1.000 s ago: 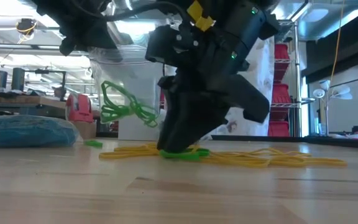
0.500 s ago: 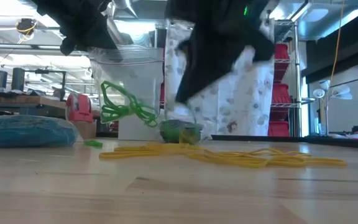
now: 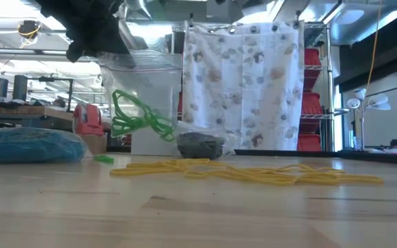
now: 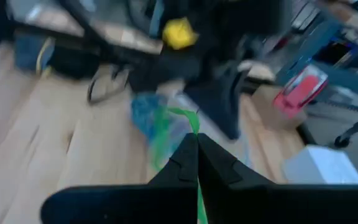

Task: Sort rubber bands
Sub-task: Put the green rubber band into the transparent zip bag

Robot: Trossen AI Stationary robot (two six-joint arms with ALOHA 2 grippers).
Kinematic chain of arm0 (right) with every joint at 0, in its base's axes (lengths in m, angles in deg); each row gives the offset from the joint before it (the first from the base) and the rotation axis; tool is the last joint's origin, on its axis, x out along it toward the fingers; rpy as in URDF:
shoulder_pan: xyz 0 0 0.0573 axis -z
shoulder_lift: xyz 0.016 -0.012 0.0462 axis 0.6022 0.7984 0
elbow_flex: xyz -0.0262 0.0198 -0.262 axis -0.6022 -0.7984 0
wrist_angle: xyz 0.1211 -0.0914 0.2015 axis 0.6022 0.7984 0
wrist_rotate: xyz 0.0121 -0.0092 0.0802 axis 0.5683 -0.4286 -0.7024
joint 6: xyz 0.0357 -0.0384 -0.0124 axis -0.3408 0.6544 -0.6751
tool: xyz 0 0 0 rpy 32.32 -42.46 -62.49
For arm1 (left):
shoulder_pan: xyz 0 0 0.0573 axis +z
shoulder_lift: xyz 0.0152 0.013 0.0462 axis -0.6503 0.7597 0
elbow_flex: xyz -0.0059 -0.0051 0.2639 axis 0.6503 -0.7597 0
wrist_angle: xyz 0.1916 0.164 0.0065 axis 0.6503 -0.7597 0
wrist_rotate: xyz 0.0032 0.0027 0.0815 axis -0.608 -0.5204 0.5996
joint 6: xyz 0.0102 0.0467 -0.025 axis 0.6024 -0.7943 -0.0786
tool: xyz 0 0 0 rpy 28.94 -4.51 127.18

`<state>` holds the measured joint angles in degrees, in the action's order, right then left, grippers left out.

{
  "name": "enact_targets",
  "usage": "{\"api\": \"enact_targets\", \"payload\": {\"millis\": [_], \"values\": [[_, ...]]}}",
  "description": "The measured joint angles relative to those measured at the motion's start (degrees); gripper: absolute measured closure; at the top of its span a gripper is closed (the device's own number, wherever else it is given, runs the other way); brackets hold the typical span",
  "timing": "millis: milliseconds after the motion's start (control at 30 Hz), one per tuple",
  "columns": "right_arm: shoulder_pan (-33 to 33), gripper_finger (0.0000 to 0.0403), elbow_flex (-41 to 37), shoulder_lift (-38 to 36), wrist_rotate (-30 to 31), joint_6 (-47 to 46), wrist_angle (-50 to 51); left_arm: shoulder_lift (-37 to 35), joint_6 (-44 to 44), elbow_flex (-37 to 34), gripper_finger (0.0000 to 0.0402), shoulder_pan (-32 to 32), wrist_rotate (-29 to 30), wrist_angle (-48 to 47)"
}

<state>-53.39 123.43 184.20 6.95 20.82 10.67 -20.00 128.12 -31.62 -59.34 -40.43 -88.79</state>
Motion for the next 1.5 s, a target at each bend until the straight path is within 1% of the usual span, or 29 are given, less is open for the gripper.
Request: {"api": "enact_targets", "payload": {"millis": [133, 300, 433, 567, 700, 800, 867, 933, 1033, 1167, 1267, 1400, 1500], "values": [[1.8, 0.0402, 0.0, 0.0, -0.3, 1.8, -4.6, 0.0, 1.9, 0.0, 0.0402, 0.0, -0.4, 0.0], [4.2, 0.0402, 0.0, 0.4, -0.4, 1.9, -2.6, 0.0, 5.0, 0.0, 0.0402, 0.1, -2.5, 0.0], [4.5, 0.0396, 0.0, 1.9, -1.2, 2.4, -1.4, 0.0, 6.2, 0.0, 0.0402, 0.2, -4.2, -0.1], [3.9, 0.0356, 0.0, 3.2, -3.4, 3.1, -1.6, 0.0, 6.6, 0.0, 0.0402, 0.7, -4.9, 0.0], [3.6, 0.03, 0.0, 3.3, -1.6, 4.9, -1.3, 0.0, 6.8, 0.0, 0.0402, 1.0, -5.0, 0.0], [2.9, 0.0268, 0.0, 1.4, -0.5, 5.4, 0.7, -0.3, 5.8, 0.0, 0.0402, 1.0, -4.9, -0.2], [2.9, 0.0255, 0.0, -0.7, -0.5, 4.7, 1.4, -1.5, 4.2, 0.3, 0.0402, 1.0, -4.1, -0.4], [2.8, 0.025, 0.2, -1.9, -0.6, 1.6, 2.4, -3.5, 2.3, 0.7, 0.0402, 1.3, -3.3, -0.6], [2.9, 0.0249, 0.1, -1.6, -2.8, -3.0, 5.6, -7.4, -1.4, 1.1, 0.0402, 1.4, -0.5, -0.5], [2.9, 0.0249, 0.0, 1.7, -3.5, -5.9, 7.9, -13.7, -7.1, 1.4, 0.0402, 1.4, 5.0, -0.4], [2.9, 0.0249, 0.0, 6.0, -4.6, -8.1, 6.2, -17.9, -10.7, 1.5, 0.0402, 2.3, 6.1, 0.0], [3.7, 0.0248, 0.0, 12.8, -5.7, -9.2, -0.8, -20.9, -13.8, 1.5, 0.0402, 3.7, 6.2, 0.0], [5.1, 0.0248, 0.0, 17.5, -6.3, -9.6, -7.6, -21.3, -15.0, 1.5, 0.0402, 4.5, 6.1, -0.1]]}}
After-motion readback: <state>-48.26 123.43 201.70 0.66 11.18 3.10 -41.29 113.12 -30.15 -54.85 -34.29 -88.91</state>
